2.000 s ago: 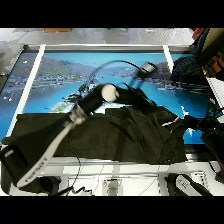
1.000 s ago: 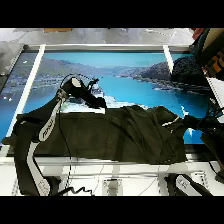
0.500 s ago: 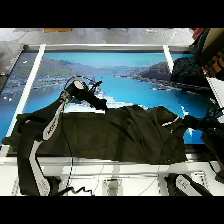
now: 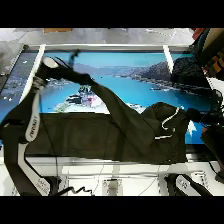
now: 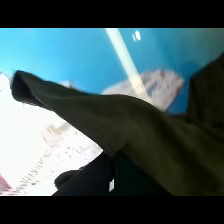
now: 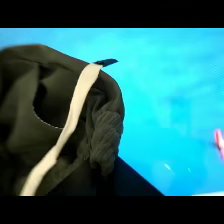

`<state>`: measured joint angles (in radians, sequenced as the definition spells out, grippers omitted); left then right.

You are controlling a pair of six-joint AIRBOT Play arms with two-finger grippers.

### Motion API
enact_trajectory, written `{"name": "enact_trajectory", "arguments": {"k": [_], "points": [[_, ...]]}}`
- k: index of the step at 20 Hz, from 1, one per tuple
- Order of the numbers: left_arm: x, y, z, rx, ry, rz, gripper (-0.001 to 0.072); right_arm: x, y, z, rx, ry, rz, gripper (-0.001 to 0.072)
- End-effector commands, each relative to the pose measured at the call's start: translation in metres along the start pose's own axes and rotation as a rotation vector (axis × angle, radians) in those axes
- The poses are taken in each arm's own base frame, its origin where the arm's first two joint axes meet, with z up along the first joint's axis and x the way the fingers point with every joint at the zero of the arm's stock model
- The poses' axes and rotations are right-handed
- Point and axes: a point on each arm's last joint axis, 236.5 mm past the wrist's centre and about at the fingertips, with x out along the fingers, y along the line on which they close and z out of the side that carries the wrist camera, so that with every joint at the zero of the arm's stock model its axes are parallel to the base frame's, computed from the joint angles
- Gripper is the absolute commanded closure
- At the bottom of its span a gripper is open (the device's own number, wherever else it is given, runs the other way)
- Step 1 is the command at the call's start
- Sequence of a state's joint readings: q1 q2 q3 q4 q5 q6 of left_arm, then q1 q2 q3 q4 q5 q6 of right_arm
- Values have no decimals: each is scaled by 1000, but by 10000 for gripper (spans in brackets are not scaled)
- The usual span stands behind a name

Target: Fold the clothes and pants, and hang the long-sleeved shirts on hangers.

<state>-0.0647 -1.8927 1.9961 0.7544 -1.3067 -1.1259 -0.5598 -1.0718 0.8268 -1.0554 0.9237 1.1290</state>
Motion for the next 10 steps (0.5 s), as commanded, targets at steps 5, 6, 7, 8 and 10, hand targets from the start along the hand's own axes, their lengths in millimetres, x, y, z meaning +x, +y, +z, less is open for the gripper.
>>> {"name": "enact_trajectory", "arguments": {"k": [5, 6, 7, 8, 10], "points": [[-166, 17, 58, 48, -297, 191, 693, -17, 16, 65, 103, -239, 66, 679], [-181, 28, 59, 38, -323, 226, 693, -19, 13, 73, 115, -274, 59, 680], [-197, 43, 61, 27, -351, 273, 693, -21, 10, 82, 129, -313, 50, 680], [-210, 56, 63, 13, -380, 306, 693, -24, 8, 90, 139, -347, 43, 680], [-229, 74, 65, -10, -426, 348, 693, -25, 11, 104, 126, -412, 22, 680]]}}
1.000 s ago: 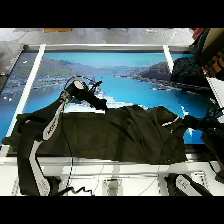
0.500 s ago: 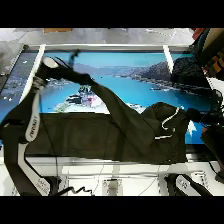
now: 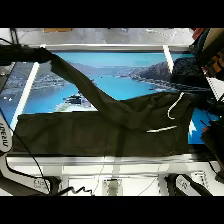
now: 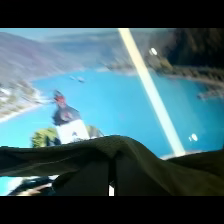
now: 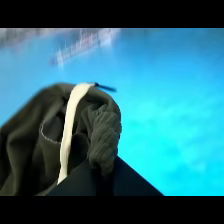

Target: Fold the clothes and pants, and hang the long-sleeved shirts on hangers.

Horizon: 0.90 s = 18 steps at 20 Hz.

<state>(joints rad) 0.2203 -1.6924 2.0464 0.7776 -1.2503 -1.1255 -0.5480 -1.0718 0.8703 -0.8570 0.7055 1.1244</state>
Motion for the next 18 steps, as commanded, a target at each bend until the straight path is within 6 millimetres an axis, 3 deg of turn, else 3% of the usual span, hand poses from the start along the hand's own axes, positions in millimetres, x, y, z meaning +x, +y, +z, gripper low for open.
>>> {"name": "enact_trajectory", "arguments": {"k": [1, 4, 7, 9, 12, 13, 16, 18], "points": [[-30, 40, 16, -22, -79, 100, 693, 6, 7, 32, 2, -142, -18, 680], [-34, 66, 5, 13, -31, 205, 694, 34, 27, 26, -39, -149, -10, 681], [-42, 95, -5, 57, 18, 330, 693, 65, 36, 6, -55, -104, -5, 681], [-48, 103, 3, 67, -13, 367, 693, 78, 40, -3, -64, -89, -5, 681], [-68, 114, 16, 83, -63, 428, 693, 87, 39, 5, -72, -129, -26, 680], [-74, 123, 6, 79, -18, 463, 694, 90, 38, 7, -71, -134, -30, 681], [-102, 179, -47, 75, 199, 688, 694, 100, 37, 7, -71, -118, -30, 680], [-111, 199, -64, 74, 260, 759, 694, 108, 42, 6, -76, -108, -22, 680]]}}
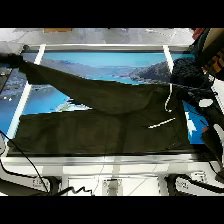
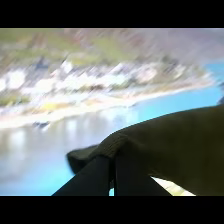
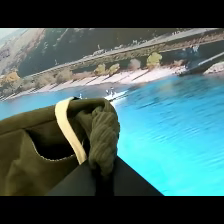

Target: Fold the clothes and pants, and hang the long-sleeved shirts on hangers.

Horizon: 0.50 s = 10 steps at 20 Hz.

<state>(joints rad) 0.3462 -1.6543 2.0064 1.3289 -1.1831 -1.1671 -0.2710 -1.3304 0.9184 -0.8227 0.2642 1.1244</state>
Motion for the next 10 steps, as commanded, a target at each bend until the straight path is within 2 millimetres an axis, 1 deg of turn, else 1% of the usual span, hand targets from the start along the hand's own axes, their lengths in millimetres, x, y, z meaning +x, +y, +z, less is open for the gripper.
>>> {"name": "enact_trajectory", "arguments": {"k": [1, 3, 4, 5, 6, 8, 9, 10], "points": [[6, 49, -35, 30, 121, 174, 694, 15, 8, -1, -10, 6, 10, 680], [11, 56, -30, 28, 92, 190, 694, 23, 20, -4, -24, 14, 26, 680], [11, 61, -21, 31, 50, 208, 693, 27, 25, -8, -32, 24, 34, 680], [10, 67, -6, 37, -12, 230, 693, 31, 29, -13, -37, 34, 38, 680], [5, 68, 11, 45, -78, 248, 693, 34, 31, -19, -41, 49, 42, 680], [-8, 64, 42, 70, -194, 275, 693, 38, 32, -25, -43, 65, 44, 680], [-10, 63, 47, 80, -209, 283, 694, 39, 32, -26, -42, 67, 44, 680], [-6, 63, 40, 82, -181, 282, 695, 38, 32, -26, -42, 67, 44, 680]]}}
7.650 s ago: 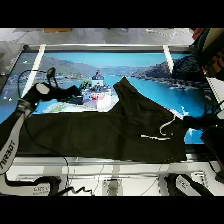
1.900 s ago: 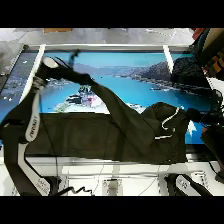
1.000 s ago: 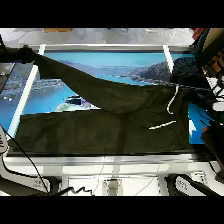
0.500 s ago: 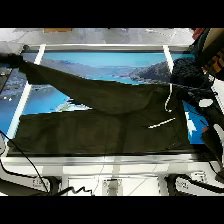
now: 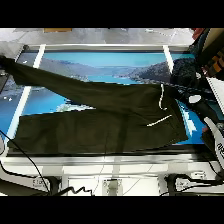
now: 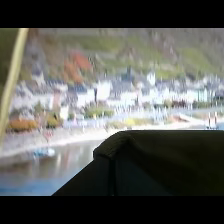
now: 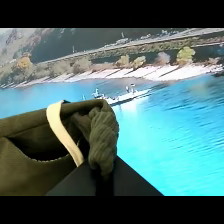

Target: Fold the clothes and pants, and hang the long-sleeved shirts on hangers.

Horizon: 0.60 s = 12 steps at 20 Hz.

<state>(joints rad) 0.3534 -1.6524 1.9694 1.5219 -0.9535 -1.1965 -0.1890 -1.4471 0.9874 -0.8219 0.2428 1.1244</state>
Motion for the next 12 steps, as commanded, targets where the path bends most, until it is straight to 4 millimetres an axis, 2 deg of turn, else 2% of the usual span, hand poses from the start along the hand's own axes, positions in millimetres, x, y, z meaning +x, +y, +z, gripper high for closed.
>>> {"name": "enact_trajectory", "arguments": {"k": [1, 4, 6, 8, 12], "points": [[8, 8, -7, 14, 18, 33, 694, 5, 3, -6, -3, 15, 5, 680], [37, -3, -125, -42, 403, -67, 695, 5, 4, -7, 2, 19, 8, 680], [45, -13, -176, -53, 553, -117, 695, 5, 3, -7, 2, 19, 7, 680], [54, -22, -203, -49, 619, -145, 694, 5, 4, -8, 2, 23, 9, 680], [68, -37, -246, -55, 742, -195, 693, 5, 7, -14, 0, 50, 22, 680]]}}
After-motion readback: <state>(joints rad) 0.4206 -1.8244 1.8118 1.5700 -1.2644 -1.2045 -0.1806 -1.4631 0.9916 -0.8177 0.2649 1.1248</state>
